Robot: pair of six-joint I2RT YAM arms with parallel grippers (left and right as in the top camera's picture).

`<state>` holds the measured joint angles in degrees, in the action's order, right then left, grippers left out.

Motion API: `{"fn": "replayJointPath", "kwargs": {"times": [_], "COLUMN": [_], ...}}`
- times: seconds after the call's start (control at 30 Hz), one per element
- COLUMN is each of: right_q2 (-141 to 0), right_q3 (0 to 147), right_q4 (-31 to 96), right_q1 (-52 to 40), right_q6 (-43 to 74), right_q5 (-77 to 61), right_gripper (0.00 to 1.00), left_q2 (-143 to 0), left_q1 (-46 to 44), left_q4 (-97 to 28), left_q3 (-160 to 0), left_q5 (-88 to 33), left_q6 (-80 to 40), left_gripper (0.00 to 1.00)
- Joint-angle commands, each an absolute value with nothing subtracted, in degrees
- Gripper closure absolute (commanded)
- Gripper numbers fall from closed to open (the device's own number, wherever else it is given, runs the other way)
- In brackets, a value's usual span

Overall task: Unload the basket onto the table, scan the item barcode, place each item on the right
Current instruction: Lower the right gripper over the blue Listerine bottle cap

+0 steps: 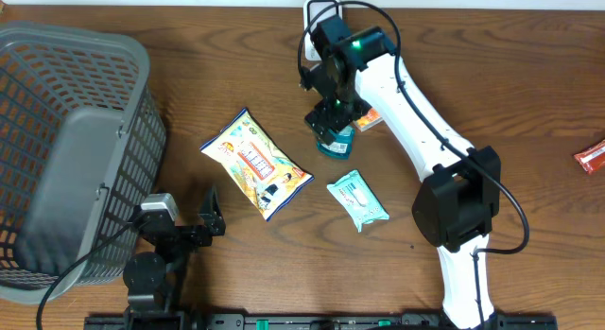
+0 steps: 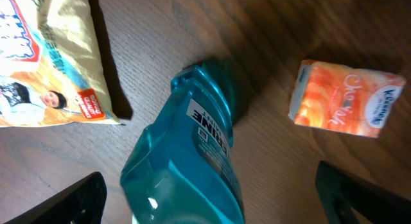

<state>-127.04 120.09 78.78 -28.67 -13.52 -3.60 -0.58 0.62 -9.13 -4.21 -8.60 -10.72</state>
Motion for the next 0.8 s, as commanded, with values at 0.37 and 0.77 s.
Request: {"fn": "replayJointPath", "kwargs": {"times": [0.37,0.77], "right_q2": [-127.02,-127.00], "right_q3": [116.55,116.75], "right_q4": [74.85,74.81], "right_q1": [-28.21,-28.21], "right_q6": [-16.43,-16.32], "right_q5": [-4.58,-4.40], "right_gripper": [0.17,0.14], "left_q2": [-0.23,-0.23], "left_q1": [0.40,0.40], "left_q4": [-10.50,-10.52], "left_q3": [-3.60,-3.60], "left_q5": [-8.29,-8.29], "left_q6": [-11.27,-11.27], "left_gripper": [0.00,0.00]}}
